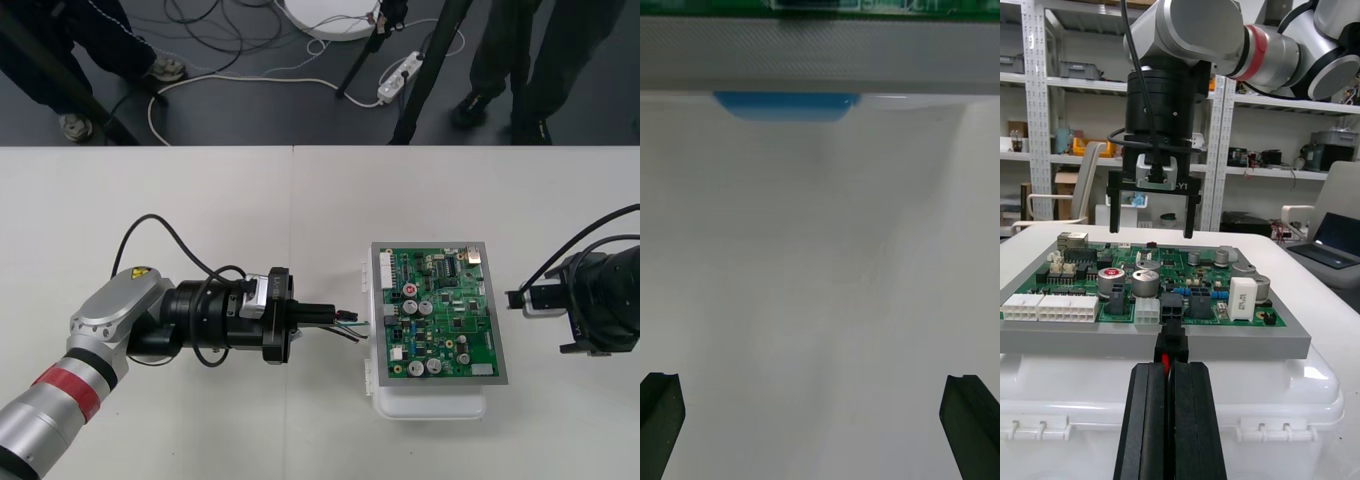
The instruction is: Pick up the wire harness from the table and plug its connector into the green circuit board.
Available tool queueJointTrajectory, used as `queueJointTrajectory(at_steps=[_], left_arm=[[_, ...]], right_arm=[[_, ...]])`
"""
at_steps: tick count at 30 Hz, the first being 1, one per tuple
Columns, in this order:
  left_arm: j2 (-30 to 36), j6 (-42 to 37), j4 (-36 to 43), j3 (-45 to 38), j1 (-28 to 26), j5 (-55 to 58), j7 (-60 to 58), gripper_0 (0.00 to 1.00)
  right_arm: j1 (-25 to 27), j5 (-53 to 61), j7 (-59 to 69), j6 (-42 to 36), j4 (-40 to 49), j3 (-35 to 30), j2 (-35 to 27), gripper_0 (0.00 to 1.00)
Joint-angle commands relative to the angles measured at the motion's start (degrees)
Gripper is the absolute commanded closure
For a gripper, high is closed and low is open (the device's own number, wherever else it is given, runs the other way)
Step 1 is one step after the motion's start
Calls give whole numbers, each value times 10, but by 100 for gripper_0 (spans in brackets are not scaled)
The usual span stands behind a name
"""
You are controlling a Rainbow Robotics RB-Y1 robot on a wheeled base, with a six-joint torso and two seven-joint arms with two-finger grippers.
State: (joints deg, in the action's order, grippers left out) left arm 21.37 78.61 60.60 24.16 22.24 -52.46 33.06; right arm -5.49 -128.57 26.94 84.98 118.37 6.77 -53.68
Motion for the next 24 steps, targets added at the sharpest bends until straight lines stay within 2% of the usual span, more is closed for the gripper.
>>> queueJointTrajectory(at_steps=[1,13,24], left_arm=[[-13,-25,5,14,22,10,30,100],[-13,-46,5,39,23,29,31,100],[-21,-59,5,48,25,30,31,100]], right_arm=[[-14,-15,6,-3,13,9,21,0],[-8,-22,30,18,40,14,38,0],[24,-53,48,26,95,14,43,0]])
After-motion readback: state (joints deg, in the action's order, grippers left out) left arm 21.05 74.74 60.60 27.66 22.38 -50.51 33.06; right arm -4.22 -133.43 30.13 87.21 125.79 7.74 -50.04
